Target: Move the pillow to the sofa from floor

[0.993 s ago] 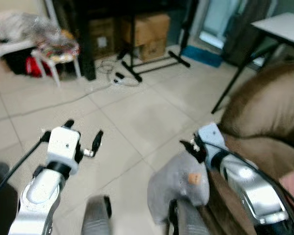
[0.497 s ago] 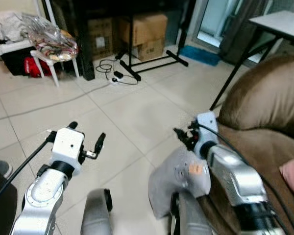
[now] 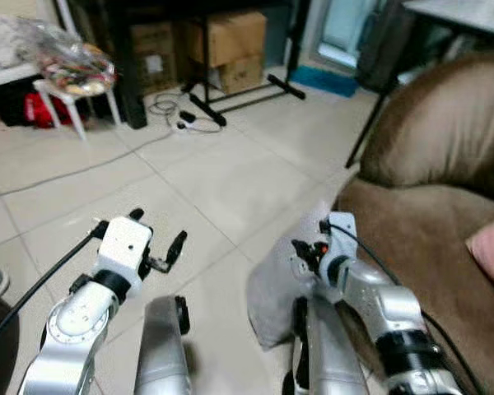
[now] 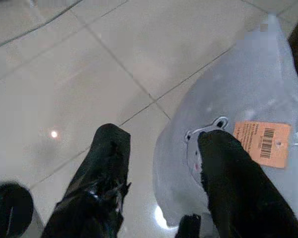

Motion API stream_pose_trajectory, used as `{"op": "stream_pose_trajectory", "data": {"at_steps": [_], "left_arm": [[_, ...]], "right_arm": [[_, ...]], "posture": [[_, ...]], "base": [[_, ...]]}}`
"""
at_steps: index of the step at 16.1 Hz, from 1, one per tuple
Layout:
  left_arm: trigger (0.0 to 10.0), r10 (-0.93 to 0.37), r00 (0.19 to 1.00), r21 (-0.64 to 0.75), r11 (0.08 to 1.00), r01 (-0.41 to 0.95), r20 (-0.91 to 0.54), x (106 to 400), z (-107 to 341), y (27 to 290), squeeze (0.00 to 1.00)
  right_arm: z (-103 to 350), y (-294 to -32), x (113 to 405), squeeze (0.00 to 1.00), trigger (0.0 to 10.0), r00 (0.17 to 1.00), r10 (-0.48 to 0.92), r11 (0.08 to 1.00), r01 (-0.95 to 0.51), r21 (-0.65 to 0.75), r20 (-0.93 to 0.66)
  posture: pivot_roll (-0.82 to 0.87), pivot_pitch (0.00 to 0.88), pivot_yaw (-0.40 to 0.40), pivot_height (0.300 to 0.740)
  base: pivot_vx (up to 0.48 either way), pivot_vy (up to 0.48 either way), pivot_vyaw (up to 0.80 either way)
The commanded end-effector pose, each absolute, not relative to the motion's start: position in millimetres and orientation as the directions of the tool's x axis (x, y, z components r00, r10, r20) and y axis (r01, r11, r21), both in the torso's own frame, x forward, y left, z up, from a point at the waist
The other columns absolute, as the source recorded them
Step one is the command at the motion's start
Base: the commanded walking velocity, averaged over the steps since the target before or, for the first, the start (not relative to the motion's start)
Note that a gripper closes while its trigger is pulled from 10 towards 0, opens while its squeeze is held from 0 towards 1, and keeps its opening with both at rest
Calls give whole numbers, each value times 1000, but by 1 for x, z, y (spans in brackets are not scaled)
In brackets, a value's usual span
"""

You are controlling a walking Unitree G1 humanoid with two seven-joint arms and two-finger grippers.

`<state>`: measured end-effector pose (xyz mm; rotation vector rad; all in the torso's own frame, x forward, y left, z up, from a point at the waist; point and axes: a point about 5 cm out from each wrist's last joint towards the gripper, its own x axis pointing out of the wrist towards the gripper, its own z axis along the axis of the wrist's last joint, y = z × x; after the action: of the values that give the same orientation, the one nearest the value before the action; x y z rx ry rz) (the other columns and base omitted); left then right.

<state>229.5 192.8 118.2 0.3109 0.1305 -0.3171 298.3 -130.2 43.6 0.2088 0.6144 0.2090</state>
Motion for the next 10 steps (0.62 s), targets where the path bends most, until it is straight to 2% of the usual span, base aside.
{"op": "stream_pose_trajectory", "data": {"at_steps": [1,3,4,6,9,10], "left_arm": [[10000,-345,918,268,882,388,-196,232,118,188,224],[10000,-424,877,239,849,471,-225,230,118,184,220],[10000,-491,832,222,808,546,-257,225,117,181,224],[10000,-528,798,207,779,592,-292,217,115,179,220],[10000,-541,781,190,770,610,-313,205,115,178,220],[10000,-546,774,181,767,616,-321,200,115,178,220]], "right_arm": [[48,-132,312,1000,10000,845,210,968,-109,227,-492],[45,-135,319,1000,10000,858,133,987,-70,144,-496],[42,-138,324,1000,10000,860,62,998,-47,43,-507],[37,-142,326,1000,10000,845,-18,997,-23,-69,-535],[28,-143,327,1000,10000,825,-56,993,-13,-118,-562],[25,-142,325,961,10000,815,-48,993,-21,-113,-577]], "posture": [[32,0,-25,476],[47,19,-34,476],[55,39,-36,476],[60,71,-33,476],[71,124,-35,476],[74,137,-37,476]], "base": [[0,0,0],[0,0,0],[0,0,0],[0,0,0],[0,0,0],[0,0,0]]}}
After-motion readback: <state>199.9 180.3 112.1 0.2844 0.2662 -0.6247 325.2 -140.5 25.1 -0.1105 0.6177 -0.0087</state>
